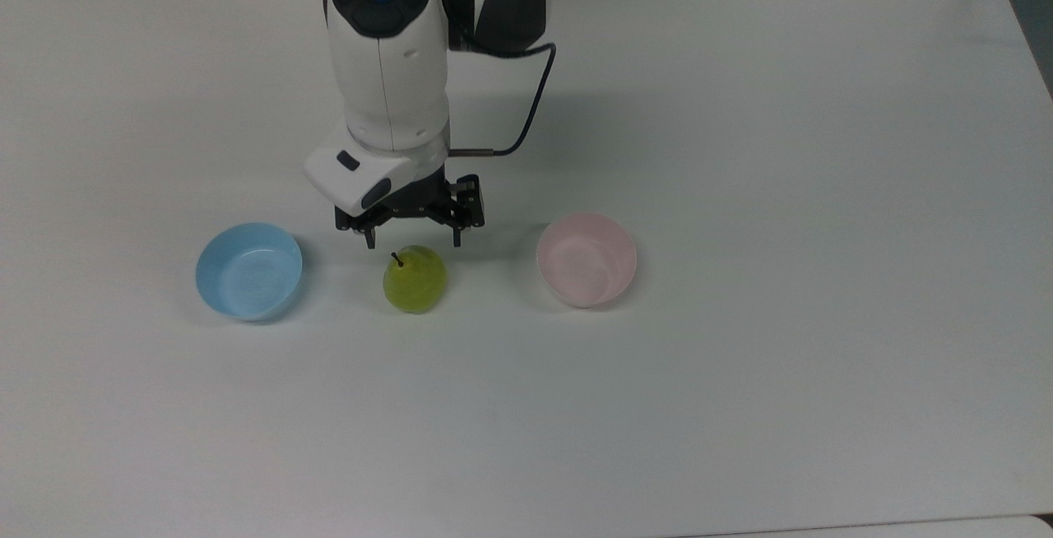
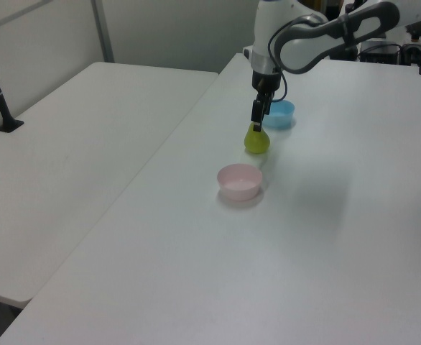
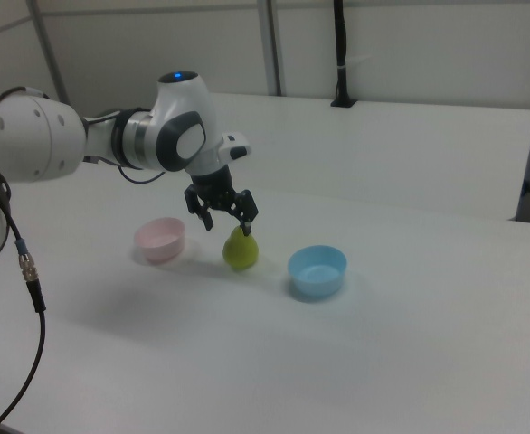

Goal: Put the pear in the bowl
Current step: 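Close the gripper around the green pear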

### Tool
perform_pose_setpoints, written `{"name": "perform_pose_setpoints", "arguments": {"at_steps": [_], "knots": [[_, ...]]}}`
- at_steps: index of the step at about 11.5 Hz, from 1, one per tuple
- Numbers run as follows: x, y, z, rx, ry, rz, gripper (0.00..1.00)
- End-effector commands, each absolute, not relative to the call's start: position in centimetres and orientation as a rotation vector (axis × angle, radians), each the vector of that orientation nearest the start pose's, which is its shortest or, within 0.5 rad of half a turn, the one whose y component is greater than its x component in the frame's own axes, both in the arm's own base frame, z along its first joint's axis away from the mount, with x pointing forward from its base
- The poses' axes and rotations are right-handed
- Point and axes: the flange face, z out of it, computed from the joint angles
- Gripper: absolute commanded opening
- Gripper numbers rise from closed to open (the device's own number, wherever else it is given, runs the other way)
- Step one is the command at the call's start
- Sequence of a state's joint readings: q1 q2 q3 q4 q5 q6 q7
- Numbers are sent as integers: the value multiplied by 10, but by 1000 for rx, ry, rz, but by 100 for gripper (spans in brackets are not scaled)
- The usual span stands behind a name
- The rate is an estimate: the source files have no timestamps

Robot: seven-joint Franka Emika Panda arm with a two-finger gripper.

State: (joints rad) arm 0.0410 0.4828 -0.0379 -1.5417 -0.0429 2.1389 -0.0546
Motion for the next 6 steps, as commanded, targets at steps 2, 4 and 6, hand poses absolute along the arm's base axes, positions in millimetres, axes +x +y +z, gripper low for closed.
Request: {"name": "perform_pose_setpoints", "arguments": {"at_steps": [2,4,6], "knots": [[710,1,351,-3196,-171,-227,100],[713,-3,337,-3196,-157,-250,100],[715,-3,330,-3199,-165,-264,100]]}}
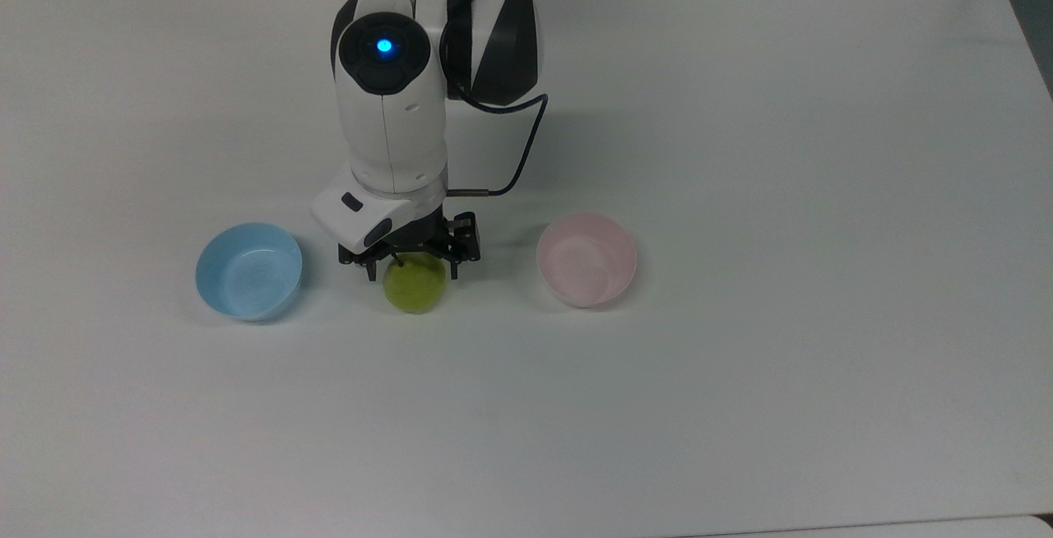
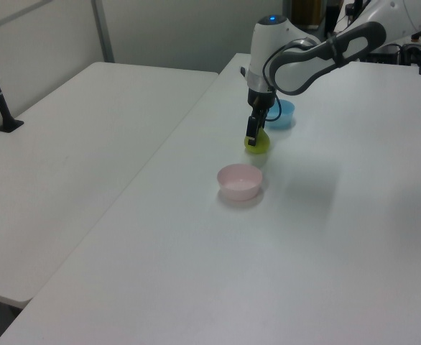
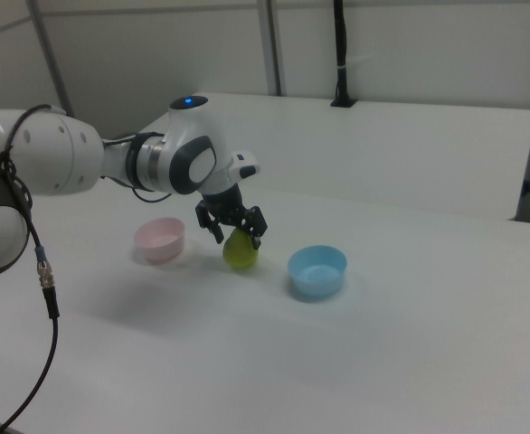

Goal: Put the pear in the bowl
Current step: 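Close the gripper around the green pear, then lift the pear and carry it over the pink bowl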

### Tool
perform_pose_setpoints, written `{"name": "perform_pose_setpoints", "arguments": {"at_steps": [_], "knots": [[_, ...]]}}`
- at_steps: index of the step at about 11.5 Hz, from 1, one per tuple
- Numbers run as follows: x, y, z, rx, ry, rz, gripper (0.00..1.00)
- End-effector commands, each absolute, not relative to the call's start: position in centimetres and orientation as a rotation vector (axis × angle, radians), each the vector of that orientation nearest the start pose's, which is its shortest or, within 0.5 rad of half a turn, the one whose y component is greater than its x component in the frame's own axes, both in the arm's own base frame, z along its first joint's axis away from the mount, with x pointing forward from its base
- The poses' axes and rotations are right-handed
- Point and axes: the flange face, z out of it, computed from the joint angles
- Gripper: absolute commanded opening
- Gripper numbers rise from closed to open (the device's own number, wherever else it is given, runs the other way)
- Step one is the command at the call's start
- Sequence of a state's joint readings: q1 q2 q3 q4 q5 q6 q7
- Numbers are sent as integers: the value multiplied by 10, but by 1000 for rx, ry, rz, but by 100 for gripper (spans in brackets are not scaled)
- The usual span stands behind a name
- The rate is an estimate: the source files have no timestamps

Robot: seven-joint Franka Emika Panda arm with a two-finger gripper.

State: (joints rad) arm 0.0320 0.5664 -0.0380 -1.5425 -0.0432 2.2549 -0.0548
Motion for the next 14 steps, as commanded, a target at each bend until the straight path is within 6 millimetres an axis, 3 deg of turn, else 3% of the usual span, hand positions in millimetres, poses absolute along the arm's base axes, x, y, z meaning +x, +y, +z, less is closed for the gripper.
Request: {"name": "perform_pose_setpoints", "arguments": {"at_steps": [1,3,5,6,8,14], "knots": [[715,-3,325,-3204,-172,-257,96],[715,-3,322,-3210,-178,-255,80],[715,-3,323,-3210,-180,-257,49],[715,-3,324,-3210,-177,-257,38],[714,-4,339,-3209,-172,-274,37],[688,-7,446,-3210,-106,-271,37]]}}
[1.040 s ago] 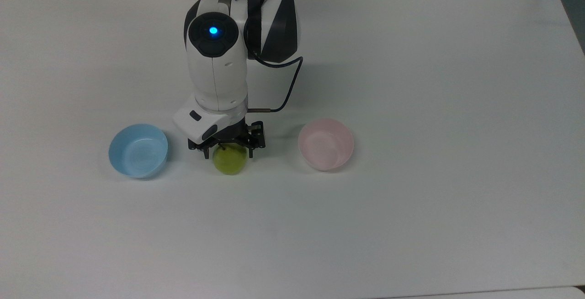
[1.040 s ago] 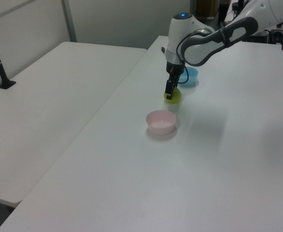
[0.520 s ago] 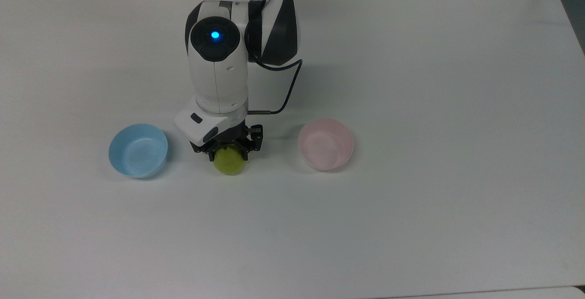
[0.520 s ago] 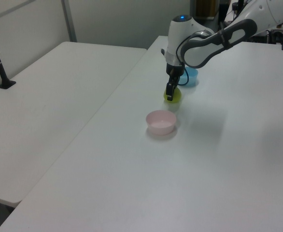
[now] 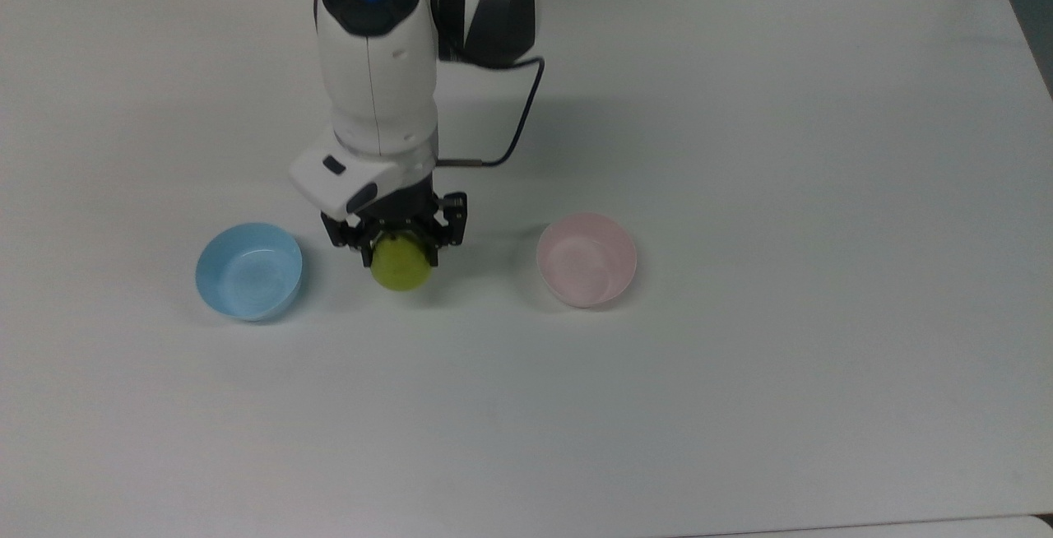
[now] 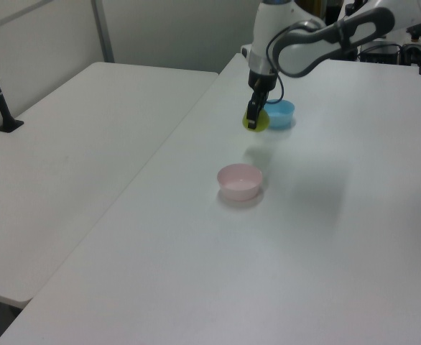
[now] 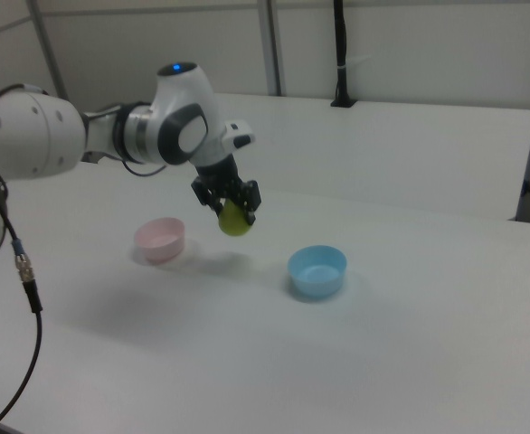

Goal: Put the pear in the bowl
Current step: 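Lift the pear and carry it over the pink bowl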

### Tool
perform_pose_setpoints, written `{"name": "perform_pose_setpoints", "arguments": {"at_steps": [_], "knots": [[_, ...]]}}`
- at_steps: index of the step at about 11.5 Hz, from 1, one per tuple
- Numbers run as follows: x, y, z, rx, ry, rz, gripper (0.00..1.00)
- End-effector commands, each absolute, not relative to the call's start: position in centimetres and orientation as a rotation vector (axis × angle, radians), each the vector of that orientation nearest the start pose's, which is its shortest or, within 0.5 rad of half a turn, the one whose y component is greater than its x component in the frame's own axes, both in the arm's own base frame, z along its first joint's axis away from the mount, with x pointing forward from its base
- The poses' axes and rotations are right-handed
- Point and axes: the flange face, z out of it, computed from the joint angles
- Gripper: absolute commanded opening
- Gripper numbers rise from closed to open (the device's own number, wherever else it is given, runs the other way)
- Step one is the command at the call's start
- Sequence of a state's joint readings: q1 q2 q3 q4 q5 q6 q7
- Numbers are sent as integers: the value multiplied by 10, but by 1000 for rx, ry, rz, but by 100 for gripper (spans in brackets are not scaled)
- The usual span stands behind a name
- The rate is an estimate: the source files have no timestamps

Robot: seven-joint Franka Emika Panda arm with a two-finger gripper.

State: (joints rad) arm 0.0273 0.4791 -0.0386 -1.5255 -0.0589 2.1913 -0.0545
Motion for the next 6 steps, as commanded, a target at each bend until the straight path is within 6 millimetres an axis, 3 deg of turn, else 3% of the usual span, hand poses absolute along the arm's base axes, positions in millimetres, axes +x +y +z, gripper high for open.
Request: {"name": "perform_pose_setpoints", "arguments": {"at_steps": [1,3,6], "knots": [[681,-2,462,-3206,-109,-259,37],[672,26,483,-3195,-36,-263,37],[667,97,480,-3179,-43,-276,37]]}}
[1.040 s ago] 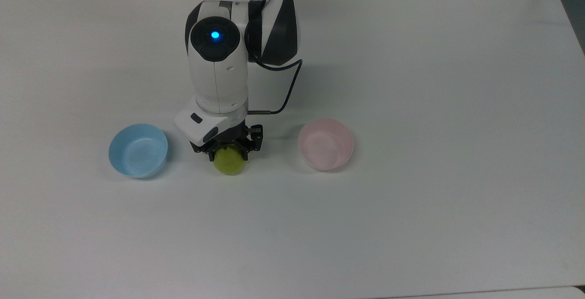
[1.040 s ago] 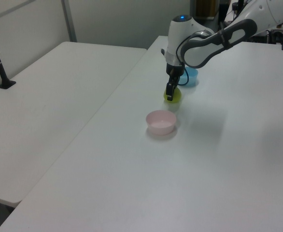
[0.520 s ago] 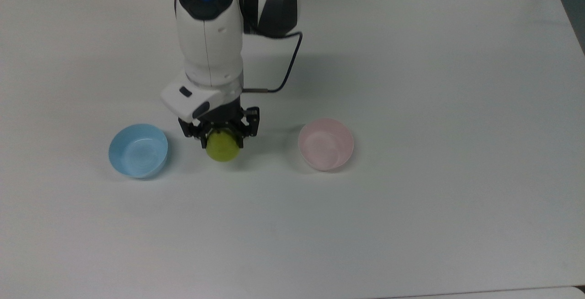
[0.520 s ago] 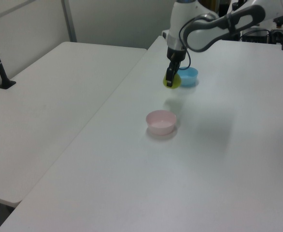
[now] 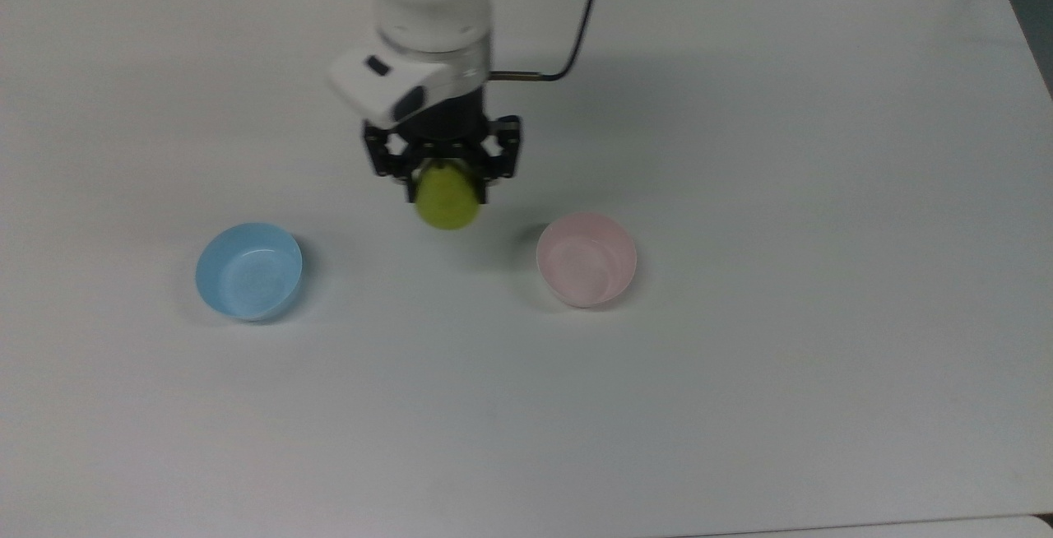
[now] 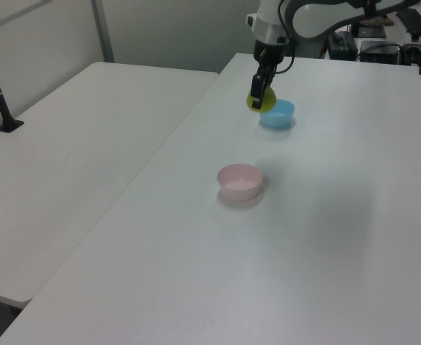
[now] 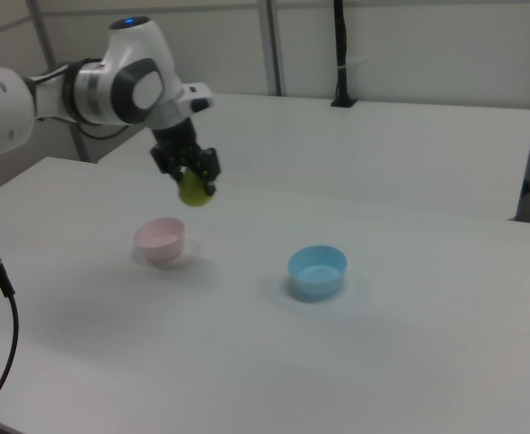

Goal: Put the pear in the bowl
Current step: 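Lift the pear and carry it over the pink bowl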

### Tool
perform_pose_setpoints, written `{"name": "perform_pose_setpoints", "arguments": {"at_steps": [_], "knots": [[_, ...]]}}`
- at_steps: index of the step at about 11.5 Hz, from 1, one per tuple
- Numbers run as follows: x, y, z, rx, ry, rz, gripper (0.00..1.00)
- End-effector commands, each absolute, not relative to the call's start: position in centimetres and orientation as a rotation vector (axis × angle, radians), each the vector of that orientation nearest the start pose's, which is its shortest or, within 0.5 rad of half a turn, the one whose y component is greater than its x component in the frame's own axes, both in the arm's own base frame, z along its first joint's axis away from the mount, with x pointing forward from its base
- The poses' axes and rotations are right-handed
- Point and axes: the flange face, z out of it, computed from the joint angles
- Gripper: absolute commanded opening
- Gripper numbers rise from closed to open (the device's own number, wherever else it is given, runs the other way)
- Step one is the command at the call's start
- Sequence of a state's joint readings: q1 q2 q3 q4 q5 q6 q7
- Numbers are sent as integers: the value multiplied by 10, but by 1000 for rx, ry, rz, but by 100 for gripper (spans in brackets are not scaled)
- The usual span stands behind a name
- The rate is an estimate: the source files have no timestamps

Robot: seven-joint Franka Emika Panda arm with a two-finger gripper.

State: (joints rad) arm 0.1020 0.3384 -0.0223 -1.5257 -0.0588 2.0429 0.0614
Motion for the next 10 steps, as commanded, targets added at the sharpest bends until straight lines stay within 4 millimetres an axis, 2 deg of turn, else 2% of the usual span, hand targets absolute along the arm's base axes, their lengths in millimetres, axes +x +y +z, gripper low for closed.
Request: {"name": "perform_pose_setpoints", "arguments": {"at_steps": [1,5,7,10], "knots": [[664,122,478,-3172,-56,-281,37],[659,177,465,-3150,-61,-308,37],[666,192,447,-3130,-28,-356,37],[673,208,396,-3163,-90,-330,38]]}}
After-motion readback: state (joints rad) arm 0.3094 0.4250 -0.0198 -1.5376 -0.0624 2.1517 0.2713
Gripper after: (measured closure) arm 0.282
